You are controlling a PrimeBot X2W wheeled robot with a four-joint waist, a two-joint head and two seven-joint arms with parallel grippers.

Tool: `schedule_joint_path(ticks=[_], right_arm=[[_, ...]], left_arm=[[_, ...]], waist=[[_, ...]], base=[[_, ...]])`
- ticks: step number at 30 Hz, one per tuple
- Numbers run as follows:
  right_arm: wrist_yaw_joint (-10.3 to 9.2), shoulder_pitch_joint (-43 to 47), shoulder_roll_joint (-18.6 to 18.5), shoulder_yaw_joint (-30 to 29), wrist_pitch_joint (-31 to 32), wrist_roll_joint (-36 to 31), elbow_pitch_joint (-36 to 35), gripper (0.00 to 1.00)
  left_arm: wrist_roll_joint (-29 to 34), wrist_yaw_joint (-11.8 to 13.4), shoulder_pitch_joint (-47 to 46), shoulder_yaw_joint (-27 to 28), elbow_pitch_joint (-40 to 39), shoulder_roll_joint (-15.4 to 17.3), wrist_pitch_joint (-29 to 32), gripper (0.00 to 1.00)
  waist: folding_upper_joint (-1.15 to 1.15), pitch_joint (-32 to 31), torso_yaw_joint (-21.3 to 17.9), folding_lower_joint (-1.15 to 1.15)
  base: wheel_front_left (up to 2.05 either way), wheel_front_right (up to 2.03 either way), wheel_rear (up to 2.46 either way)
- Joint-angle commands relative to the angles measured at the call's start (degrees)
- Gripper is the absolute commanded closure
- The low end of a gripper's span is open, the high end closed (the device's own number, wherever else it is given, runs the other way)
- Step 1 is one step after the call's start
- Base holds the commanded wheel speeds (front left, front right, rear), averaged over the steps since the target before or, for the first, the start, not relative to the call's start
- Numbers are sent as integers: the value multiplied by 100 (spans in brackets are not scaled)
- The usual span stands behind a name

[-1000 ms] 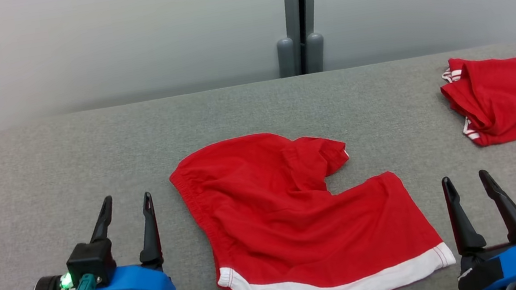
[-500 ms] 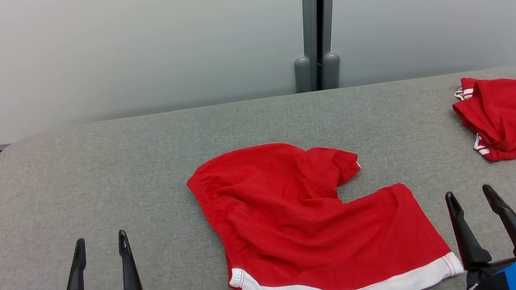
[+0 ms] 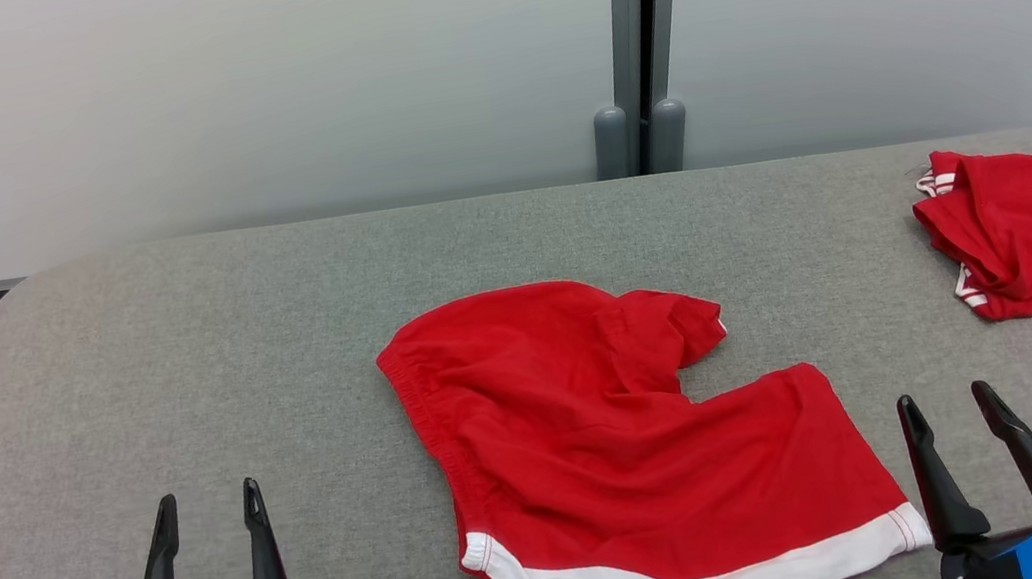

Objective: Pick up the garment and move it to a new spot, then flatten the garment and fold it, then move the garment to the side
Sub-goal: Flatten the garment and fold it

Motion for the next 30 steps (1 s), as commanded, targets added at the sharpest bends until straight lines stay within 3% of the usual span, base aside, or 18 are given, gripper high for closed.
schedule_joint_path(ticks=[1, 13, 30], right_arm=[[3, 53, -6, -7, 26, -17, 7, 0], [3, -26, -6, -133, 3, -83, 867, 0], [3, -429, -7, 325, -320, -16, 2172, 0]], left_arm=[[22, -11, -85, 7, 11, 2, -25, 0], [274, -656, -392, -944, 655, -257, -26, 0], [160, -993, -765, -1726, 1976, -336, -23, 0]], waist=[[0, 2, -5, 0], [0, 176, -74, 0], [0, 485, -217, 0]], base=[[0, 0, 0], [0, 0, 0], [0, 0, 0]])
